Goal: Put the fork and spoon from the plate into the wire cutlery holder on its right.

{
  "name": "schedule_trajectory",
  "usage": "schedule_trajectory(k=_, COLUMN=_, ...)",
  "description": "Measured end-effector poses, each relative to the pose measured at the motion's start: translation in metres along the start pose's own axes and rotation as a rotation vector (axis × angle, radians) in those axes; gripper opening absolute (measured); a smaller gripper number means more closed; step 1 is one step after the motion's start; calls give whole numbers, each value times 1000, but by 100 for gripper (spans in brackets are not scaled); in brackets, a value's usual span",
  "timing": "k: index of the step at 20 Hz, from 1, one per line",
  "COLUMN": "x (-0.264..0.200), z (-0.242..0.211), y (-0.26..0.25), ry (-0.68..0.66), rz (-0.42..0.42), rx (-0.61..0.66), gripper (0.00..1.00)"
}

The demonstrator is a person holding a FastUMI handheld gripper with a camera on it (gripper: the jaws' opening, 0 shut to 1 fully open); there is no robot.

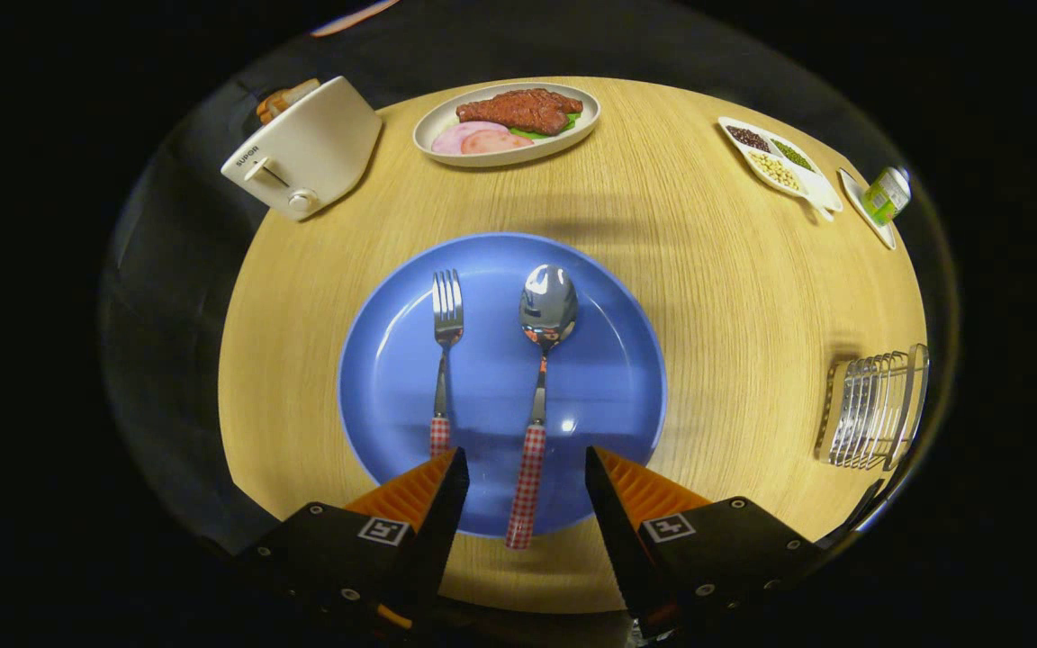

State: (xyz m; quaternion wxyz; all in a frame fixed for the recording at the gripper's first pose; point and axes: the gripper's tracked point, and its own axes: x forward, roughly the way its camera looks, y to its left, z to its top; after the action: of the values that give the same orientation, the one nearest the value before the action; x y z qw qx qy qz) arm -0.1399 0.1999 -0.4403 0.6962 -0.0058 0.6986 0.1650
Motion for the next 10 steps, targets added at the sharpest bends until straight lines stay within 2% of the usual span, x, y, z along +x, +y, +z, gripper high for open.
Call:
schedule_trajectory(k=3, x=1, z=-5, y=-2, ry=49, rz=-26, rx=-9, gripper=73)
schedule_trajectory(k=4, x=2, z=-5, y=-4, ry=61, rz=-41, rx=-11, gripper=69)
schedule_trajectory(k=7, x=5, z=-10, y=-2, ry=111, rz=-41, rx=23, gripper=51)
schedule_trajectory(k=10, x=7, z=-7, y=-4, ry=132, rz=-37, rx=74, gripper=21)
